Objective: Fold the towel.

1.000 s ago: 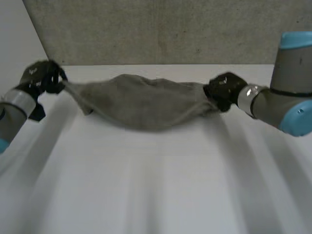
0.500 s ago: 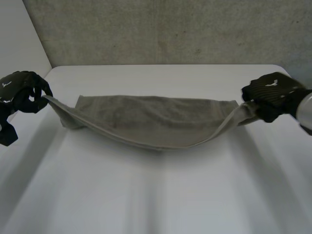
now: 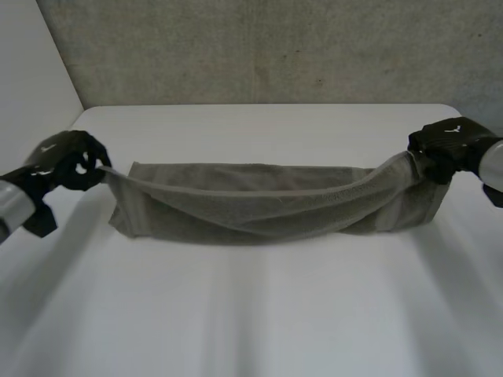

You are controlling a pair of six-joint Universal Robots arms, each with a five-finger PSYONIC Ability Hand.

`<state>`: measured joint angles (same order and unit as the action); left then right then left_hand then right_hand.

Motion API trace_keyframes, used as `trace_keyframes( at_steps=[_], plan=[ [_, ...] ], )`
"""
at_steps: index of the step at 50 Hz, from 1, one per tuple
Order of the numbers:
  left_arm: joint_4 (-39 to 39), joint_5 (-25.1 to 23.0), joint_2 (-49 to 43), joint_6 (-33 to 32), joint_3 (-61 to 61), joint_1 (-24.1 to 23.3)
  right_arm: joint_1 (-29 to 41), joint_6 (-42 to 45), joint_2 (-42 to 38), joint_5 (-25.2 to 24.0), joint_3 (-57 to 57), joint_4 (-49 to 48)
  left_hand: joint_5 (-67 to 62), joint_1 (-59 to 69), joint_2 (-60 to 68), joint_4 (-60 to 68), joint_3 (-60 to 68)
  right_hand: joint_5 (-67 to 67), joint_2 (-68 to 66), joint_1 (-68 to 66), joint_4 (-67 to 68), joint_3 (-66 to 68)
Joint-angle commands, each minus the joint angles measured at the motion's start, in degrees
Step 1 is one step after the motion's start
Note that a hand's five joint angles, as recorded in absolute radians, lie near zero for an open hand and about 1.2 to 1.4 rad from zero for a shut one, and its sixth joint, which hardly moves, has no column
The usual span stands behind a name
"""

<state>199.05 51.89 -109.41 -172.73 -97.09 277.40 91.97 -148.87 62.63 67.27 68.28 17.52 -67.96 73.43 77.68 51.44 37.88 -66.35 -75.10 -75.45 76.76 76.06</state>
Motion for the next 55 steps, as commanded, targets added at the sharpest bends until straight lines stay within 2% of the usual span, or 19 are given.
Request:
trace_keyframes(
  at_steps=[1,6,13,22,31,50,51,52,53,54,55],
  plan=[
    [-0.77,4.19,-12.67,-0.07,12.8,-4.41,2.95,-4.68,-9.72,4.8,-8.08,-3.99,-2.04,6.57,2.32,28.56,42.12,-3.65,-4.9,-4.55,3.24,3.94],
    [-3.83,9.27,-22.23,-0.33,24.28,-5.46,5.33,-6.61,-15.69,6.65,-13.17,-4.6,-2.04,6.57,2.32,28.56,42.12,-3.65,-4.9,-4.55,3.24,3.94],
    [-8.76,11.65,-29.71,-0.86,35.19,-7.57,7.08,-10.82,-23.5,10.77,-20.72,-6.26,-2.04,6.57,2.32,28.56,42.12,-3.65,-4.9,-4.55,3.24,3.94],
    [-11.93,15.17,-36.57,-2.88,46.97,-8.89,7.96,-11.71,-27.38,12.45,-24.34,-9.08,-2.04,6.57,2.32,28.56,42.12,-3.65,-4.9,-4.55,3.24,3.94],
    [-12.28,16.84,-38.6,-2.79,53.84,-10.39,7.87,-15.84,-27.73,15.61,-23.81,-16.9,-2.04,6.57,2.32,28.56,42.12,-3.65,-4.9,-4.55,3.24,3.94],
    [-12.28,17.11,-41.59,-3.23,58.41,-10.92,8.84,-15.4,-32.57,16.67,-27.85,-17.34,-2.04,6.57,2.32,28.56,42.12,-3.65,-4.9,-4.55,3.24,3.94],
    [-12.37,17.11,-42.02,-3.58,58.5,-10.92,8.84,-15.4,-32.83,16.75,-27.94,-17.34,-2.04,6.57,2.32,28.56,42.12,8.45,7.2,7.54,-8.85,-8.15],
    [-12.37,17.11,-42.03,-3.58,58.5,-10.92,8.84,-15.4,-32.83,16.76,-27.94,-17.34,-2.04,6.57,2.32,28.56,42.12,8.57,7.32,7.66,-8.97,-8.27],
    [-12.37,17.19,-42.38,-4.19,58.59,-10.92,8.84,-15.31,-33.27,16.76,-28.38,-17.34,4.6,-0.07,-4.32,21.92,35.48,29.89,28.63,28.98,-30.29,-29.59],
    [-12.37,17.19,-42.55,-4.81,58.59,-10.92,8.84,-15.31,-33.27,16.76,-28.38,-17.34,20.49,-15.96,-20.21,6.03,19.59,30.1,28.85,29.19,-30.5,-29.8],
    [-12.37,17.19,-42.55,-4.81,58.59,-10.92,8.84,-15.4,-33.79,16.67,-28.81,-17.26,20.65,-16.12,-20.36,5.87,19.43,54.09,52.83,53.18,-54.49,-53.79]
  ],
)
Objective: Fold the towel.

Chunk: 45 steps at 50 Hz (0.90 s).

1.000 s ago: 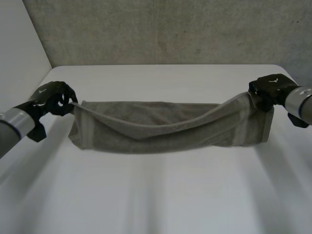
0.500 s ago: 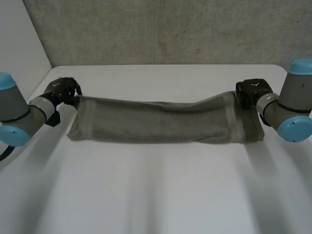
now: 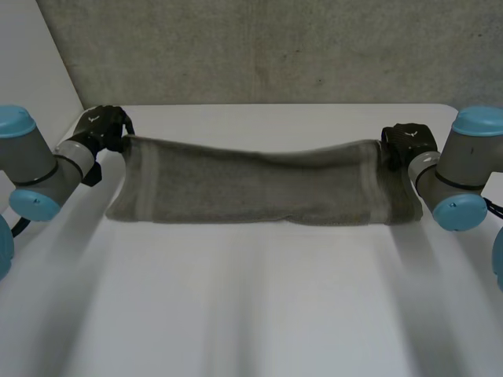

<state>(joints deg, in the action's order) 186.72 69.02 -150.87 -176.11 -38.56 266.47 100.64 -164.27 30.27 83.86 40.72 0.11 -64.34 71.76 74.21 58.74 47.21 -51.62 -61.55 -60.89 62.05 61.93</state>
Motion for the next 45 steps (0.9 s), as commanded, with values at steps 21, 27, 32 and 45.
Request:
trace_keyframes(
  at_steps=[21,27,32,45],
  plan=[
    [-1.54,4.28,7.17,-2.13,-3.36,0.19,0.52,-0.26,11.65,5.26,-0.99,0.94,63.62,-61.04,-63.49,-48.02,-36.49,51.62,51.55,50.89,-52.05,-51.93],
    [-3.91,3.67,15.69,-2.48,-12.68,0.27,0.52,0.53,20.42,4.12,6.37,4.71,61.93,-59.36,-61.81,-46.34,-34.8,51.62,51.55,50.89,-52.05,-51.93],
    [-3.29,3.58,23.34,-2.57,-23.58,0.19,1.14,4.84,24.83,2.88,13.16,11.49,61.77,-59.19,-61.64,-46.17,-34.64,51.62,51.55,50.89,-52.05,-51.93],
    [8.4,3.41,27.74,-22.61,-42.83,-1.31,2.54,12.31,32.3,2.27,35.48,7.1,61.09,-58.52,-60.97,-45.5,-33.96,51.62,51.55,50.89,-52.05,-51.93]
  ],
)
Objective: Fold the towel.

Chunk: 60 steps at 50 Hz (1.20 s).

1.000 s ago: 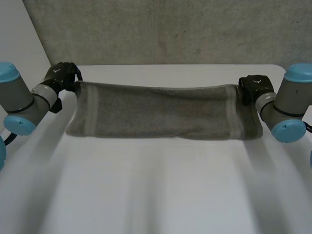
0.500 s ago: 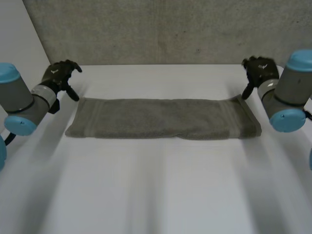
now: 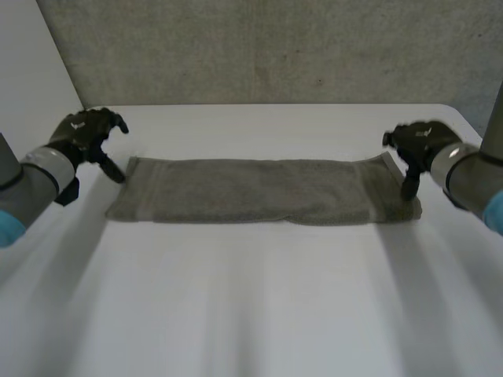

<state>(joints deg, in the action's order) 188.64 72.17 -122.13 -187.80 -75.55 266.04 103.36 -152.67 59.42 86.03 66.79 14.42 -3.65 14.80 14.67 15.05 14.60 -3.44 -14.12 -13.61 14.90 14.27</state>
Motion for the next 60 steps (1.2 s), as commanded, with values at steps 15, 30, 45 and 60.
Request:
trace_keyframes(
  at_steps=[15,30,45,60],
  plan=[
    [12.45,1.92,-9.53,-14.43,-5.93,-0.96,-0.27,1.41,0.7,-0.25,19.87,-22.59,0.41,-1.56,-1.42,-1.8,-1.36,3.44,4.12,3.61,-4.9,-4.27],
    [14.39,4.47,-11.64,-14.35,-5.49,-1.13,-2.55,1.32,-1.06,-0.87,20.22,-25.4,0.41,-1.56,-1.42,-1.8,-1.36,-6.4,-5.72,-6.23,4.94,5.57],
    [14.3,4.47,-8.12,-12.68,-7.95,-1.22,-4.4,0.79,-4.84,-3.77,19.61,-28.04,0.58,-1.73,-1.59,-1.97,-1.53,-18.51,-17.83,-18.33,17.05,17.68],
    [14.39,4.47,-6.46,-10.84,-8.91,-0.7,-5.27,0.79,-7.65,-4.12,17.59,-27.95,0.58,-1.73,-1.59,-1.97,-1.53,-52.92,-52.24,-52.74,51.45,52.09]
  ],
)
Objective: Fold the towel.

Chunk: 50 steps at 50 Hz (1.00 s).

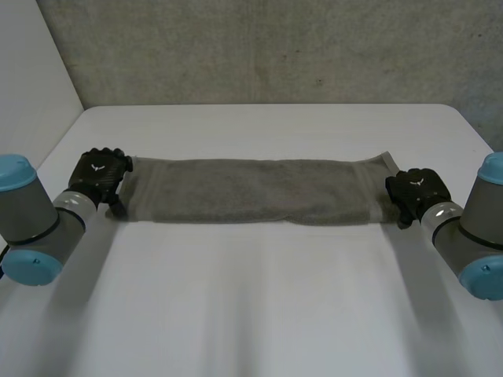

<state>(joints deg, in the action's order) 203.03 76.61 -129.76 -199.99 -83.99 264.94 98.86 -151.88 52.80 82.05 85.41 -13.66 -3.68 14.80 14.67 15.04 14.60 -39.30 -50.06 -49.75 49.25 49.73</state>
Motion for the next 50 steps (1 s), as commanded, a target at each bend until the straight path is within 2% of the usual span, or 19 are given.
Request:
trace_keyframes(
  at_steps=[1,2,3,10,16,20,24,25,26,27,28,32,36,41,44,50],
  plan=[
    [0.0,0.03,1.18,1.36,-0.47,0.4,-1.38,0.01,-1.12,-0.22,-1.3,0.39,0.6,-1.73,-1.59,-1.97,-1.52,-23.97,-23.2,-23.51,24.01,23.53],
    [0.09,0.03,1.61,2.06,-0.64,0.49,-1.39,0.01,-1.12,-0.22,-1.3,0.39,0.6,-1.73,-1.59,-1.97,-1.52,-24.04,-23.27,-23.58,24.08,23.6],
    [0.09,0.03,1.62,2.06,-0.65,0.49,-1.74,0.01,-1.12,-0.22,-1.47,0.48,0.6,-1.73,-1.59,-1.97,-1.52,-30.64,-29.87,-30.18,30.68,30.2],
    [0.09,0.03,3.46,5.31,-1.43,0.75,-5.07,0.53,-0.95,-2.32,-2.26,1.18,0.6,-1.73,-1.59,-1.97,-1.52,-30.7,-29.94,-30.25,30.75,30.27],
    [0.09,0.03,3.9,5.4,-1.61,0.75,-9.47,1.24,-0.5,-4.0,-3.14,2.5,0.77,-1.9,-1.76,-2.14,-1.69,-30.7,-29.94,-30.25,30.75,30.27],
    [0.09,0.03,3.99,5.4,-1.79,0.84,-14.04,7.2,0.46,-4.61,-4.46,7.49,0.77,-1.9,-1.76,-2.14,-1.69,-30.7,-29.94,-30.25,30.75,30.27],
    [0.18,0.03,3.99,5.4,-1.96,0.66,-14.66,10.2,1.43,-5.14,-4.55,9.26,0.94,-2.07,-1.93,-2.3,-1.86,-30.7,-29.94,-30.25,30.75,30.27],
    [0.18,0.03,3.99,5.4,-1.96,0.66,-14.57,11.16,1.43,-5.05,-4.46,9.7,0.94,-2.07,-1.93,-2.3,-1.86,-16.28,-15.51,-15.82,16.32,15.84],
    [0.18,-0.06,3.99,5.4,-1.96,0.58,-14.05,11.43,1.43,-5.14,-3.85,9.62,0.94,-2.07,-1.93,-2.3,-1.86,22.84,23.6,23.29,-22.79,-23.27],
    [0.18,-0.06,3.99,5.4,-1.96,0.58,-14.04,11.43,1.43,-5.14,-3.85,9.62,0.94,-2.07,-1.93,-2.3,-1.86,23.23,23.99,23.68,-23.18,-23.67],
    [0.18,0.03,3.99,5.4,-2.05,0.58,-13.7,11.0,1.52,-5.14,-3.15,9.27,0.94,-2.07,-1.93,-2.3,-1.86,39.3,40.06,39.75,-39.25,-39.73],
    [0.18,0.03,4.08,5.4,-2.4,0.49,-12.81,7.48,1.96,-5.41,-1.56,8.12,0.94,-2.07,-1.93,-2.3,-1.86,38.88,39.64,39.33,-38.83,-39.31],
    [0.53,-0.06,5.31,5.4,-3.54,0.66,-10.97,0.29,3.36,-7.15,0.28,3.83,1.11,-2.23,-2.1,-2.47,-2.03,36.2,36.97,36.66,-36.16,-36.64],
    [1.76,-0.06,5.49,5.4,-3.81,0.49,-10.62,-1.57,3.36,-9.27,0.81,2.32,1.11,-2.23,-2.1,-2.47,-2.03,32.65,33.42,33.11,-32.61,-33.09],
    [2.02,-0.06,5.49,5.4,-4.07,0.49,-10.0,-2.19,2.49,-13.39,1.16,1.01,0.94,-2.07,-1.93,-2.3,-1.86,26.78,27.55,27.24,-26.74,-27.22],
    [2.02,-0.15,5.49,5.49,-4.34,0.14,-9.65,-2.28,0.81,-14.19,0.72,-0.23,1.11,-2.23,-2.1,-2.47,-2.03,22.9,23.66,23.35,-22.85,-23.33]
  ],
)
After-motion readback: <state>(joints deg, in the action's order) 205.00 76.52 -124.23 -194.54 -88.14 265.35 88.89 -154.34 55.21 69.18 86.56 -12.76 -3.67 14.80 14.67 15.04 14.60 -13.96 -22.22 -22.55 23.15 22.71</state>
